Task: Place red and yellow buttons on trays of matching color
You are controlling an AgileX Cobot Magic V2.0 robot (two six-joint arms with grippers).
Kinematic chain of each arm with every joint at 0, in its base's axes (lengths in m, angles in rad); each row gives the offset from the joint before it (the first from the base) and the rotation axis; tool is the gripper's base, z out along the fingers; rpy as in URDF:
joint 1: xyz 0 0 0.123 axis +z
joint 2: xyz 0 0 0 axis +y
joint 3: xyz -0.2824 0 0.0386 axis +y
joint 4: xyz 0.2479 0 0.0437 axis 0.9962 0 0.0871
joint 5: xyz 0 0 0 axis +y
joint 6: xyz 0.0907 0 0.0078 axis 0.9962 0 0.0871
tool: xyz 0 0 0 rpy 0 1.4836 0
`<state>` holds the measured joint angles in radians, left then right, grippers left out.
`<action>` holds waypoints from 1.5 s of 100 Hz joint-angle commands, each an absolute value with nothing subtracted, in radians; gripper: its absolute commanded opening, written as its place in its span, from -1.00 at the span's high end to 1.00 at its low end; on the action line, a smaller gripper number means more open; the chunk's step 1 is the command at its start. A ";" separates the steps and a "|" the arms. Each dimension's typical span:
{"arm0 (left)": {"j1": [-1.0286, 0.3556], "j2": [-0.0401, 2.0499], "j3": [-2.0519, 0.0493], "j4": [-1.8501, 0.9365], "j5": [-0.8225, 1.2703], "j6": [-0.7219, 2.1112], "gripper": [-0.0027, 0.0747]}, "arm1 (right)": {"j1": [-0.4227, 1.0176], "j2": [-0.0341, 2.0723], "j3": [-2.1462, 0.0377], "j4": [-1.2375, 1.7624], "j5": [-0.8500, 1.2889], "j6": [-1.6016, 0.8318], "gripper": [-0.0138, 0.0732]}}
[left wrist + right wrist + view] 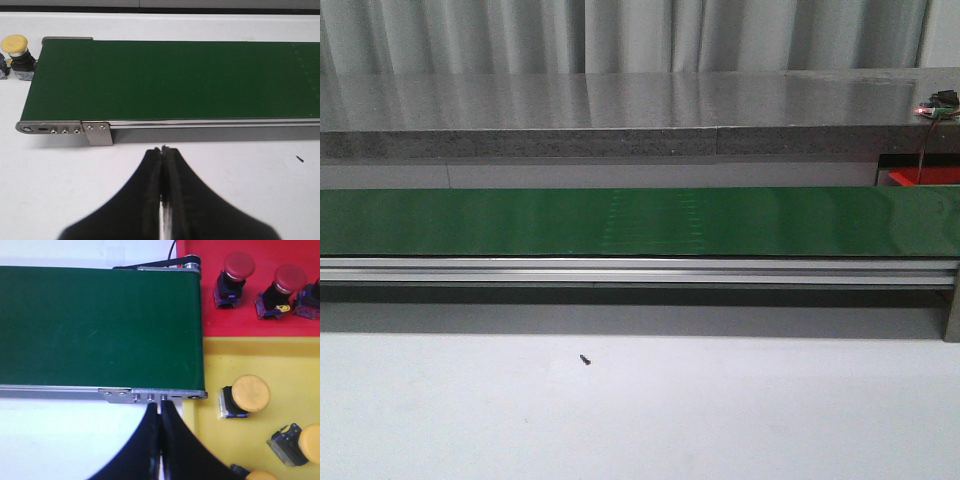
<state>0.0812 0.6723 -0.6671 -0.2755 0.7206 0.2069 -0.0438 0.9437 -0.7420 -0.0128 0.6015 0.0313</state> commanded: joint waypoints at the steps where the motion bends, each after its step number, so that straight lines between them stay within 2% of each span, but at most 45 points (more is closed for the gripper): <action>1: 0.074 0.670 -0.692 -0.295 0.662 0.201 0.98 | -0.043 0.874 -0.720 0.010 0.493 0.007 0.84; 51: 0.074 0.670 -0.692 -0.295 0.662 0.201 0.98 | -0.045 0.570 -0.471 0.011 0.442 0.036 0.84; 150: 0.074 0.670 -0.692 -0.295 0.662 0.201 0.98 | -0.045 0.555 -0.461 0.011 0.456 0.036 0.84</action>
